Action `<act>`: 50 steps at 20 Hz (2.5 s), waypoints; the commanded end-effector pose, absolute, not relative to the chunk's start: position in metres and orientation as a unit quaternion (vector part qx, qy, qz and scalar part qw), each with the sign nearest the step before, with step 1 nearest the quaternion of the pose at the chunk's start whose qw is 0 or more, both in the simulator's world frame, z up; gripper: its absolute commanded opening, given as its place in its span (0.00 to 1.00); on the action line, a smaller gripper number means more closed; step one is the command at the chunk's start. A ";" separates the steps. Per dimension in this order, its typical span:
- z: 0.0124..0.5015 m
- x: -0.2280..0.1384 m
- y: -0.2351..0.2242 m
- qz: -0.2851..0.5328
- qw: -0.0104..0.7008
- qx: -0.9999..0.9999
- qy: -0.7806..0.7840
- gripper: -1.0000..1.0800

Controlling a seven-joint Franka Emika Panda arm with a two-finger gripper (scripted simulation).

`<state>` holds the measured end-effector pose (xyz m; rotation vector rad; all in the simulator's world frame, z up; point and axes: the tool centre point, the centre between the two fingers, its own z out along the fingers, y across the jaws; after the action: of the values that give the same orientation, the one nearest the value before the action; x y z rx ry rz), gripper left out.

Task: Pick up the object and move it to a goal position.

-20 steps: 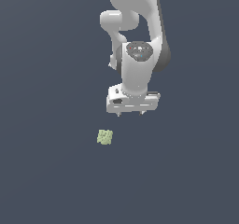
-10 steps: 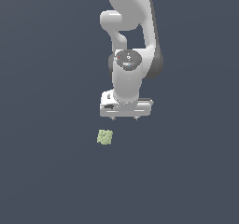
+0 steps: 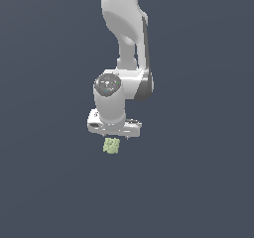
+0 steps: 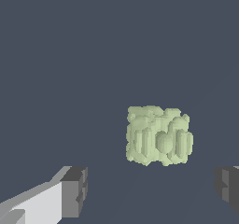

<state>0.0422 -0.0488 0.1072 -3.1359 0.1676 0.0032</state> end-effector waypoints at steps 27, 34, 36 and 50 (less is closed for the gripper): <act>0.041 0.048 -0.073 0.000 0.000 -0.997 0.075 0.00; 0.041 0.048 -0.073 0.000 0.000 -0.997 0.075 0.00; 0.041 0.048 -0.073 0.000 0.000 -0.997 0.075 0.00; 0.077 0.030 -0.088 0.000 0.000 -0.997 0.075 0.00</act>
<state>0.0335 -0.0850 0.0688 -3.1322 0.2363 0.0016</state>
